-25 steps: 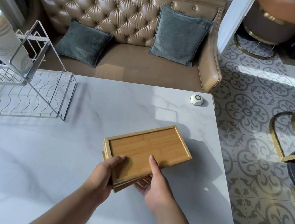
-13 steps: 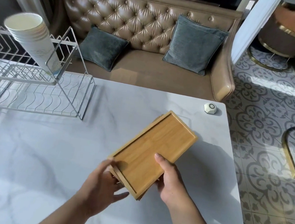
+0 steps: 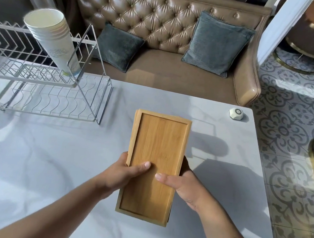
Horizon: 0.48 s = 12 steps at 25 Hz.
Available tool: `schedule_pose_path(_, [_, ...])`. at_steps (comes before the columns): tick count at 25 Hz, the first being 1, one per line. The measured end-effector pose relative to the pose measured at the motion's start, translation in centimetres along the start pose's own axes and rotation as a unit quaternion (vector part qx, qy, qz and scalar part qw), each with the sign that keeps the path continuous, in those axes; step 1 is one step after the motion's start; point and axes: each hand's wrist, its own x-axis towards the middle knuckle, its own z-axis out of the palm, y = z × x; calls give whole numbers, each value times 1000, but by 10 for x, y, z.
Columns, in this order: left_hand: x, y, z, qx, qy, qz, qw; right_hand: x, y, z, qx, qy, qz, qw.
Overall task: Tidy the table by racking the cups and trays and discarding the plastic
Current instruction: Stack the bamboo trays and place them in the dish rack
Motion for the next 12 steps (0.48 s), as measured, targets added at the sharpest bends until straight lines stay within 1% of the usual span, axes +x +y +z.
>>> schedule_pose_path(2, [-3,-11,-3,21,13,16,1000,-2,-2,-3,-98,10,11,995])
schedule_pose_path(5, [-2,-20,-9,94,-14,41,995,-6,1,-6,-206,23,50,977])
schedule_pose_path(7, [0,-26,-11,145,-36,54,987,-9,5,-6,-242,39,43,968])
schedule_pose_path(10, [1,-38,-13,193,-35,83,977,-13,12,-4,-260,62,5,964])
schedule_pose_path(12, [4,-41,-13,232,-31,109,966,-16,16,-3,-268,82,-4,960])
